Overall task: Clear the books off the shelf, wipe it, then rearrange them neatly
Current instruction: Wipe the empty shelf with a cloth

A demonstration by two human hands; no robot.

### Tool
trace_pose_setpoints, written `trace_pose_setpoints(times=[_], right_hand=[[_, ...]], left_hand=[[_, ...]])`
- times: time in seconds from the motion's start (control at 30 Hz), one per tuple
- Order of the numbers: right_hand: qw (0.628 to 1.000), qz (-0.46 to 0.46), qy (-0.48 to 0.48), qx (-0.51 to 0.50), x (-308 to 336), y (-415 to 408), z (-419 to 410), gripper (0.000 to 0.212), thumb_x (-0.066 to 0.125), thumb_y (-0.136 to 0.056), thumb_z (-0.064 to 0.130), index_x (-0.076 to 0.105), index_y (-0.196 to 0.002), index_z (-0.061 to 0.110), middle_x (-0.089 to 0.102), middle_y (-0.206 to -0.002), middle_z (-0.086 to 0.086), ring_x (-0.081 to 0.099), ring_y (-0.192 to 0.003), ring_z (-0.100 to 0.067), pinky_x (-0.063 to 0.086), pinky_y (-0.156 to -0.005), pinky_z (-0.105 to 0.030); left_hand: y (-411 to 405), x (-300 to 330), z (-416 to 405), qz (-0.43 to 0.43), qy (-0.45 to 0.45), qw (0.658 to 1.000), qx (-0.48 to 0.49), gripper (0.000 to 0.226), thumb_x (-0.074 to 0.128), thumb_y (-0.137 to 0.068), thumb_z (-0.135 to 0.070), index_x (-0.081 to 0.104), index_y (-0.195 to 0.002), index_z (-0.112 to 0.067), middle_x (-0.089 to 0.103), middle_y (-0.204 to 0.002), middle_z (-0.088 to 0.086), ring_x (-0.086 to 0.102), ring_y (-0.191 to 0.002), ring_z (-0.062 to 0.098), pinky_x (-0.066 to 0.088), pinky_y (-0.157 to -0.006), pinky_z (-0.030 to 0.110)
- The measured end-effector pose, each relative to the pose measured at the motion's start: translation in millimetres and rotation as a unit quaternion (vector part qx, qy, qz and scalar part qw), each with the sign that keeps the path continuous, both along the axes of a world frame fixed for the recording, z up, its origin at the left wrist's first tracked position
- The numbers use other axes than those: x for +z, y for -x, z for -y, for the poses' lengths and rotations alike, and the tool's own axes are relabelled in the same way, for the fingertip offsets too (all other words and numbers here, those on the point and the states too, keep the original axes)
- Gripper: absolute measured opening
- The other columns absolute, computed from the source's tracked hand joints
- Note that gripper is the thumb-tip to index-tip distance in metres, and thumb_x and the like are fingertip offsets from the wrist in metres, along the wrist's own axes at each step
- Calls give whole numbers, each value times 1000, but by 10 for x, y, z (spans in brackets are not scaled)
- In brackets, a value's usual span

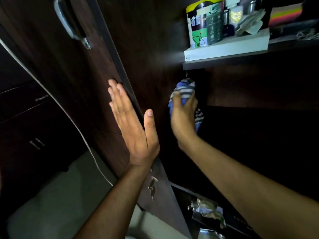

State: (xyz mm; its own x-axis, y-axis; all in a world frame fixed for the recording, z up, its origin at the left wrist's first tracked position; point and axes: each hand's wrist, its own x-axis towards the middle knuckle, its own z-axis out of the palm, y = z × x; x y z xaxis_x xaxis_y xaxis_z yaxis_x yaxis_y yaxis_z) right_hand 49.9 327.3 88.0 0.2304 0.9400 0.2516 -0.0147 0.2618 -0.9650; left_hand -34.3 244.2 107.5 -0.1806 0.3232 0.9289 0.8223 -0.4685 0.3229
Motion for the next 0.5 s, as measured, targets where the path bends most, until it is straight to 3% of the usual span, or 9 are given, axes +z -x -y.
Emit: trace_pose_setpoints(times=[0.1, 0.17, 0.23, 0.3, 0.4, 0.43, 0.5], right_hand=[[991, 37, -97, 79, -366, 107, 843, 77, 36, -99, 61, 9, -161, 25, 11, -168, 2, 9, -154, -10, 6, -122, -20], [984, 79, -107, 114, -717, 56, 1073, 72, 39, -100, 62, 0, -156, 40, 7, -168, 8, 6, -154, -3, 9, -125, -23], [985, 97, -54, 134, -907, -11, 1041, 71, 41, -101, 58, -4, -155, 46, 2, -169, 12, 3, -154, -2, 14, -127, -34], [985, 94, -3, 147, -868, -149, 988, 75, 45, -99, 59, 8, -161, 38, 10, -168, 8, 13, -154, -11, 22, -125, -41], [978, 115, 49, 164, -610, -472, 763, 69, 53, -86, 65, 42, -145, 32, 36, -139, -7, 49, -126, -23, 43, -105, -31], [977, 103, 71, 175, -519, -587, 597, 66, 56, -79, 67, 50, -135, 32, 41, -130, -5, 55, -113, -19, 46, -97, -28], [982, 82, 78, 150, -413, -693, 202, 64, 61, -74, 66, 59, -125, 29, 52, -126, -8, 62, -105, -18, 54, -93, -33]], left_hand=[[-20, -4, 19, 7, 0, 1000, -2, 68, 36, -102, -27, 8, -158, -1, 6, -167, 22, -2, -156, 18, 2, -127, 44], [-14, 18, 7, 12, -1, 1000, -6, 67, 35, -103, -26, 7, -159, -3, 5, -168, 18, -2, -157, 18, 2, -127, 45], [-56, -7, 30, 26, 8, 1000, 10, 66, 37, -104, -22, 5, -160, -4, 5, -169, 18, -1, -157, 20, 2, -127, 46], [-211, -185, 117, 11, 20, 999, 24, 70, 45, -102, -12, 8, -160, -3, 5, -168, 20, -1, -158, 27, 3, -127, 51], [-457, -783, 332, -189, 50, 981, -14, 74, 48, -98, -9, 11, -162, -14, 6, -170, 12, 7, -157, 30, 5, -127, 50], [-510, -914, 334, -211, 95, 970, -69, 72, 44, -101, -11, 10, -163, -20, 7, -171, 3, 12, -157, 25, 8, -128, 45], [-601, -976, 279, -151, 242, 945, -159, 72, 39, -106, -16, -2, -162, -36, -1, -170, -15, 11, -156, 9, 11, -126, 25]])
